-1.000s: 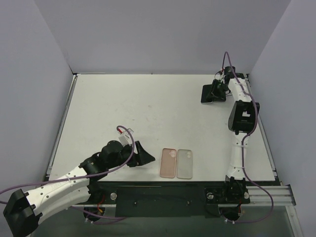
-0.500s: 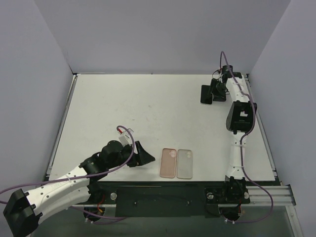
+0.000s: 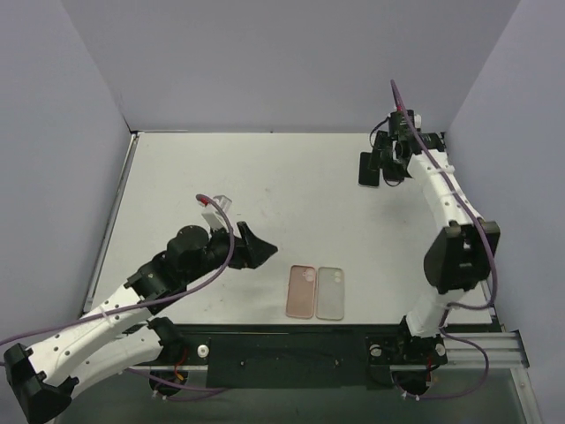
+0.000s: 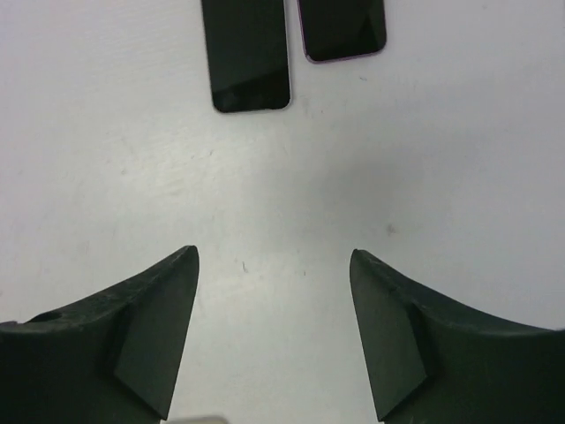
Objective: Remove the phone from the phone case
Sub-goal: Reset both arms
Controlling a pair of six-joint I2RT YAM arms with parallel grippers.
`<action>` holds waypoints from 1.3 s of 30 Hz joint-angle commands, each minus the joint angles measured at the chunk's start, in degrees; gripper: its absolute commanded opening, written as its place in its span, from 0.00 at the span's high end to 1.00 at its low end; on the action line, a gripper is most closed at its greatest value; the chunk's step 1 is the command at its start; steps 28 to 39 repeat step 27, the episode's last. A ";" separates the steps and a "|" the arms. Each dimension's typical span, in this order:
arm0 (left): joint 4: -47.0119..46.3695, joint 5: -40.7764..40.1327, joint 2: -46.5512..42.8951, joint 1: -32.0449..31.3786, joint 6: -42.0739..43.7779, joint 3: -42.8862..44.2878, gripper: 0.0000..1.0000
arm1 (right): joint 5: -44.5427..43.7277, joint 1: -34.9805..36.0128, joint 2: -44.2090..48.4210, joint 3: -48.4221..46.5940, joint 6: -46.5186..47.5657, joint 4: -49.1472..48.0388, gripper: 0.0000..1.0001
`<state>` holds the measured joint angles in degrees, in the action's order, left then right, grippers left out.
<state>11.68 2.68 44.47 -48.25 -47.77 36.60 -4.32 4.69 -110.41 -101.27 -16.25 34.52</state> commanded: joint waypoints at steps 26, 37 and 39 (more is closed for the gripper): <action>-3.60 -38.80 -19.42 1.32 33.18 17.80 0.16 | -28.99 22.29 99.77 55.21 -3.62 -15.00 0.08; -3.68 -38.97 -19.59 1.40 33.27 17.89 0.16 | -29.08 22.29 100.91 55.92 -3.18 -16.06 0.07; -3.68 -38.97 -19.59 1.40 33.27 17.89 0.16 | -29.08 22.29 100.91 55.92 -3.18 -16.06 0.07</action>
